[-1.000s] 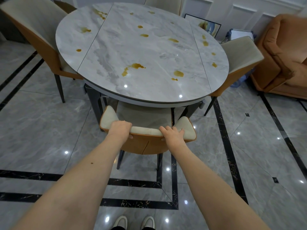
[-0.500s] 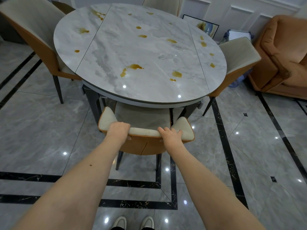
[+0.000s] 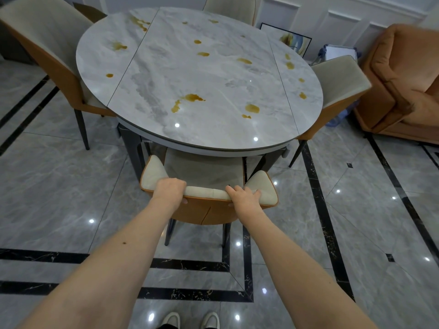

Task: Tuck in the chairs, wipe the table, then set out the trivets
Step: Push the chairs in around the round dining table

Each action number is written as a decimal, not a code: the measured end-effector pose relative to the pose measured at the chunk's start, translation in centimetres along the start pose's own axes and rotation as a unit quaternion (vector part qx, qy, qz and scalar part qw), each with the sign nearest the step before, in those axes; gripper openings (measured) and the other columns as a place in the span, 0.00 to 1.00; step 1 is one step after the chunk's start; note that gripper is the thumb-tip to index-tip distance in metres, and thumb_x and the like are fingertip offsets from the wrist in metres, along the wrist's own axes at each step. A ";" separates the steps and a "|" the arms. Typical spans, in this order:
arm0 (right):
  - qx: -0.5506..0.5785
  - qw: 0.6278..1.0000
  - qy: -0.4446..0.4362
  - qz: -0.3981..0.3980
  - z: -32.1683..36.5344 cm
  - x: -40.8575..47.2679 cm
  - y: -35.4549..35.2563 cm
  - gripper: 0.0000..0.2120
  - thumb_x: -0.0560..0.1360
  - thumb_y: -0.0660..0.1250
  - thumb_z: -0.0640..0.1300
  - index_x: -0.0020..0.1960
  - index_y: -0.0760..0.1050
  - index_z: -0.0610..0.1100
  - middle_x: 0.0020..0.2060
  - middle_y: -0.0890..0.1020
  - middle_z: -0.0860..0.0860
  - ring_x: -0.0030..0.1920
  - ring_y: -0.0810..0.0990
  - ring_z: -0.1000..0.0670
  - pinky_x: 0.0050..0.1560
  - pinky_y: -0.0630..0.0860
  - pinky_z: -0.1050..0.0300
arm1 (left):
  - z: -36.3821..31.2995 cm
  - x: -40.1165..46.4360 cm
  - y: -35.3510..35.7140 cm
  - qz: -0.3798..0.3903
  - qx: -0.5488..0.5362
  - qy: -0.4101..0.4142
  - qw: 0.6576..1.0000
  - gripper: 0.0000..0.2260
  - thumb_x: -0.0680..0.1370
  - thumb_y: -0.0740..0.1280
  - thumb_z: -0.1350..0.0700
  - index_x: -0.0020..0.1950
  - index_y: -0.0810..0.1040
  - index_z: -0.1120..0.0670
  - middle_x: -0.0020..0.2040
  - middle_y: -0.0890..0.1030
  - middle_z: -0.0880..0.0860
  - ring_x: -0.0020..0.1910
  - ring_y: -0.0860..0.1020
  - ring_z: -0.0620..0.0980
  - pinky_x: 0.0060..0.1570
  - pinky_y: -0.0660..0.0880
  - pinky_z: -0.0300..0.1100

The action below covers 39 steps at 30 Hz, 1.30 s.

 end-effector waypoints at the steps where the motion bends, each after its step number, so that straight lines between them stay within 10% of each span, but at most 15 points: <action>1: 0.000 1.000 -0.002 0.002 0.0 0.0 0.0 0.20 0.78 0.63 0.42 0.66 0.61 0.51 0.61 0.71 0.47 0.63 0.67 0.42 0.66 0.57 0.33 | 0.0 0.0 0.0 -0.002 0.001 0.000 1.000 0.15 0.76 0.66 0.45 0.58 0.74 0.52 0.55 0.79 0.53 0.56 0.77 0.52 0.52 0.72 0.44; 32: 0.005 0.997 -0.040 -0.066 -1.1 -0.2 0.0 0.21 0.76 0.66 0.48 0.66 0.63 0.50 0.60 0.73 0.49 0.63 0.70 0.44 0.67 0.60 0.40 | -1.3 -0.7 -1.0 0.027 -0.035 -0.038 0.998 0.19 0.74 0.70 0.47 0.61 0.72 0.53 0.55 0.78 0.53 0.56 0.76 0.53 0.57 0.70 0.45; 39: 0.032 0.992 -0.022 -0.116 -8.2 -3.2 -2.0 0.27 0.75 0.68 0.49 0.71 0.63 0.49 0.66 0.72 0.49 0.67 0.69 0.47 0.70 0.60 0.49 | -10.9 0.6 -5.4 0.044 -0.126 0.090 0.987 0.26 0.73 0.69 0.43 0.67 0.69 0.52 0.63 0.75 0.52 0.61 0.74 0.54 0.56 0.72 0.48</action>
Point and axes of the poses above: each hand's wrist, its own x-axis towards the middle knuckle, its own y-axis out of the palm, z = x × y, the point moved 7 cm from there along x, towards the middle knuckle
